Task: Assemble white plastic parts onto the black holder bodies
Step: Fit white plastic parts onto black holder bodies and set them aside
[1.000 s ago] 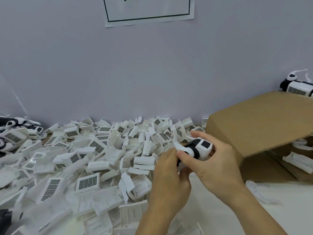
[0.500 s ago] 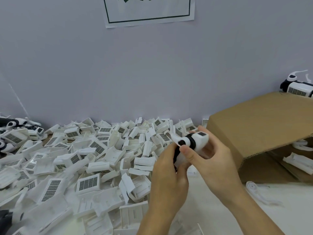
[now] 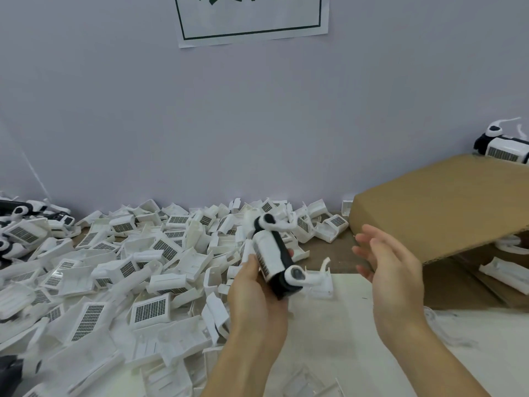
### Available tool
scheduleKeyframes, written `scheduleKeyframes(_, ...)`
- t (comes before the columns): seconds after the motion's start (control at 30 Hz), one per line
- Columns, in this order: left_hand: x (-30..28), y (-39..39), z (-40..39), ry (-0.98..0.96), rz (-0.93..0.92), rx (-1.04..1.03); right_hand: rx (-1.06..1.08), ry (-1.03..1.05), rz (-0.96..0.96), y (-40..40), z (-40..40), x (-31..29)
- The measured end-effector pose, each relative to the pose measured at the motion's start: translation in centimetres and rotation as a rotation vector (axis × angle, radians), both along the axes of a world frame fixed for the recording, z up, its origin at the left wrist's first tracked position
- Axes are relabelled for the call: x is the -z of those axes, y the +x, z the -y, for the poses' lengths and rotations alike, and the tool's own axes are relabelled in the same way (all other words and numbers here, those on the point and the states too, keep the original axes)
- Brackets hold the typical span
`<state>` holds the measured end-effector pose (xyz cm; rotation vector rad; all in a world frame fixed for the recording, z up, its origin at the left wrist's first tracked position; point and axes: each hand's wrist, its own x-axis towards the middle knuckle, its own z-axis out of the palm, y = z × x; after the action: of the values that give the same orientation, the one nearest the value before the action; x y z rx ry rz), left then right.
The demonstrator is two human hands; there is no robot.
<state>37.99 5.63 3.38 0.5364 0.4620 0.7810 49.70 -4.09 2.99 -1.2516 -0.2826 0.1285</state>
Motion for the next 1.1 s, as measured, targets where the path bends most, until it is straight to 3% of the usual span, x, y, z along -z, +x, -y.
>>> scheduleKeyframes(0.1,-0.6,-0.9,0.1,-0.046,0.258,0.148,0.005,0.007,-0.022,0.1,-0.2,0.2)
scheduleKeyframes(0.27,-0.8,-1.7,0.5,-0.064,0.432,0.281,0.001,-0.006,-0.027,0.0,-0.3,0.4)
scheduleKeyframes(0.77,-0.1,-1.5,0.1,-0.093,0.473,0.321,-0.051,-0.052,-0.009,-0.3,-0.2,0.2)
scheduleKeyframes(0.87,0.0,-1.2,-0.1,-0.009,0.36,0.279,-0.066,-0.062,0.006,-0.5,-0.2,0.1)
scheduleKeyframes(1.03,0.8,0.5,-0.3,0.376,-0.258,-0.055,-0.093,-0.095,0.077,-0.7,-0.2,0.0)
scheduleKeyframes(1.1,1.2,0.9,-0.1,0.422,-0.338,-0.039,-0.122,-0.137,0.157,-0.9,-0.1,0.0)
